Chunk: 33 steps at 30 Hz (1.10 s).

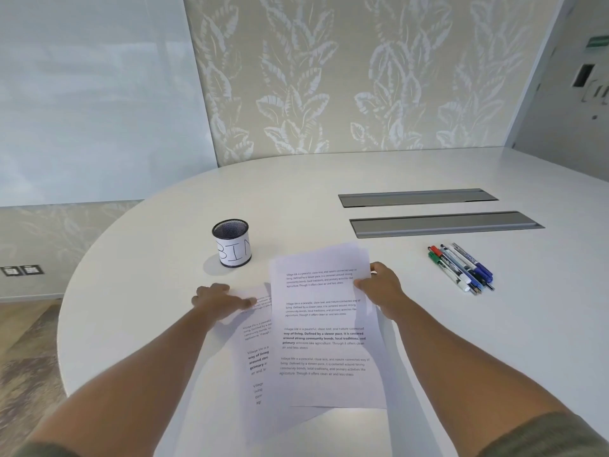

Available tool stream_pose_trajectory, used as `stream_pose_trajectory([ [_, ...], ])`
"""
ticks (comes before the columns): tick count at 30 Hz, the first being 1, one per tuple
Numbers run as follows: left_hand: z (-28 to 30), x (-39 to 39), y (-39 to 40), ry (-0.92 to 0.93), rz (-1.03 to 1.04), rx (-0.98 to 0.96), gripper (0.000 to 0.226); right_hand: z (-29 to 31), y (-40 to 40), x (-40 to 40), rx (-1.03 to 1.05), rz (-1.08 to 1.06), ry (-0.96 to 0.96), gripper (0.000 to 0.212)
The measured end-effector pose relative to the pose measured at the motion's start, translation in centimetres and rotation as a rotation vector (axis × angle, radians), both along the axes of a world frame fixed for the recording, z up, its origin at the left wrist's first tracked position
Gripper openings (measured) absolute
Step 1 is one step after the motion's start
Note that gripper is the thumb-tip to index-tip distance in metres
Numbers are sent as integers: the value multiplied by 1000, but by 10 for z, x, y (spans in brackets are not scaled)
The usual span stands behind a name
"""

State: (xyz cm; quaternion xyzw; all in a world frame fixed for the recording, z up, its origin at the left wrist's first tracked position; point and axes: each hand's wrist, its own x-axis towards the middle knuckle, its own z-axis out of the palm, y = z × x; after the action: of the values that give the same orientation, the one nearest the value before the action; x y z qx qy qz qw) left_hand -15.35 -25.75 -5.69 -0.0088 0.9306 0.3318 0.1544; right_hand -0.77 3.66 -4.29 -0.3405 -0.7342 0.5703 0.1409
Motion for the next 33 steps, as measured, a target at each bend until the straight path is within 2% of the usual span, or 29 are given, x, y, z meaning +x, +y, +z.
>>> stream_pose_trajectory([
  [4, 4, 4, -5, -55, -78, -147, 108, 0, -2, -2, 5, -24, -5, 17],
  [12, 2, 10, 0, -48, -112, -105, 87, 0, -2, 1, -8, -24, -24, 19],
  [15, -2, 8, -1, -86, -122, 15, 60, 0, -2, 2, -8, -18, -29, 20],
  [17, -6, 9, -3, -64, -134, 70, 34, -1, -2, 2, 29, -25, -27, 16],
  [19, -9, 10, -3, -15, -107, 116, 21, -1, -2, 2, 60, -56, -7, 9],
  [24, -11, 14, 1, 15, -35, 360, 19, -2, 0, 3, 35, -102, 100, 7],
  [33, 2, 26, 24, -176, -26, 703, 26, -2, 2, 5, -99, -161, 212, 10],
])
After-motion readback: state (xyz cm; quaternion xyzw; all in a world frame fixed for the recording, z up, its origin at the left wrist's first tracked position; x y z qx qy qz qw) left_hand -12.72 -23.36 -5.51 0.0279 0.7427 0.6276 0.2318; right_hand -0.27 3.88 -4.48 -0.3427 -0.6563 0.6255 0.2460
